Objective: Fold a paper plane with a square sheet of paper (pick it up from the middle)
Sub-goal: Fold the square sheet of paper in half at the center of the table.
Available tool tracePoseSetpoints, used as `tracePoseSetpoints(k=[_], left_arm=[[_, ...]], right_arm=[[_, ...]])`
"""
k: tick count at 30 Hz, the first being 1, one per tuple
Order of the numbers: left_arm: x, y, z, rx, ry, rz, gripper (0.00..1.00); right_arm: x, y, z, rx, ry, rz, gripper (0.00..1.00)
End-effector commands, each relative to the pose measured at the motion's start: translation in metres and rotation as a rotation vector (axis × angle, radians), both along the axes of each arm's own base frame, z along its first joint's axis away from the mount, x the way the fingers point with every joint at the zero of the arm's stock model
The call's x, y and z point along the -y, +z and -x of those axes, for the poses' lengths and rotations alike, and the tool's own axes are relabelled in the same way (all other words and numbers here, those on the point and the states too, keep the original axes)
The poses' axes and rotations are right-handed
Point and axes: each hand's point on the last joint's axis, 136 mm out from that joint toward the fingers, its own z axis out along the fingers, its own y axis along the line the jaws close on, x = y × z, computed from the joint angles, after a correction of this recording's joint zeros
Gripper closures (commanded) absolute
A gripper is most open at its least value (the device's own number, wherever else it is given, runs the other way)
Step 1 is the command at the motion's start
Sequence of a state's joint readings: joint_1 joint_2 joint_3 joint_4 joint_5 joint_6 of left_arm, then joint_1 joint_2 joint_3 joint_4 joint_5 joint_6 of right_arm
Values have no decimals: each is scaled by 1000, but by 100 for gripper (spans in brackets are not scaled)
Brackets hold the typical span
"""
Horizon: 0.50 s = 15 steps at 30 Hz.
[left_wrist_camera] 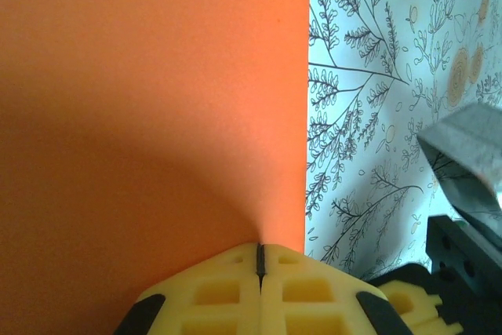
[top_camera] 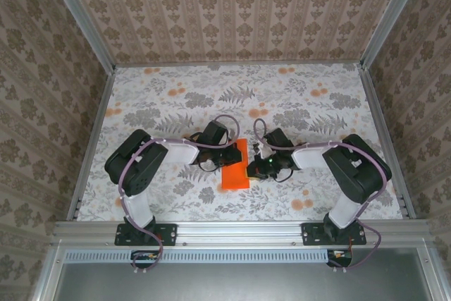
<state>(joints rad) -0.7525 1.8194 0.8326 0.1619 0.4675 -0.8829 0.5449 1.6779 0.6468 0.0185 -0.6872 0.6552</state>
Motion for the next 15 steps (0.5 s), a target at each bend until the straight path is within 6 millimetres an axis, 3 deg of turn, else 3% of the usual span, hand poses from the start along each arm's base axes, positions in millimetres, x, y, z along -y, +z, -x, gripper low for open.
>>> tracePoseSetpoints(k=[1, 4, 7, 10, 15], left_arm=[[-41, -47, 16, -78, 61, -207, 100], [-40, -46, 15, -75, 60, -198, 100], [-35, -42, 13, -65, 48, -177, 100], [-23, -28, 8, -36, 18, -123, 100], [-5, 15, -1, 34, 2, -25, 100]], right_arm=[[22, -19, 57, -156, 77, 87, 96], [27, -18, 70, -167, 83, 89, 96], [28, -7, 69, -134, 84, 74, 96], [23, 14, 48, -35, 52, 68, 96], [26, 48, -12, 132, -98, 61, 95]])
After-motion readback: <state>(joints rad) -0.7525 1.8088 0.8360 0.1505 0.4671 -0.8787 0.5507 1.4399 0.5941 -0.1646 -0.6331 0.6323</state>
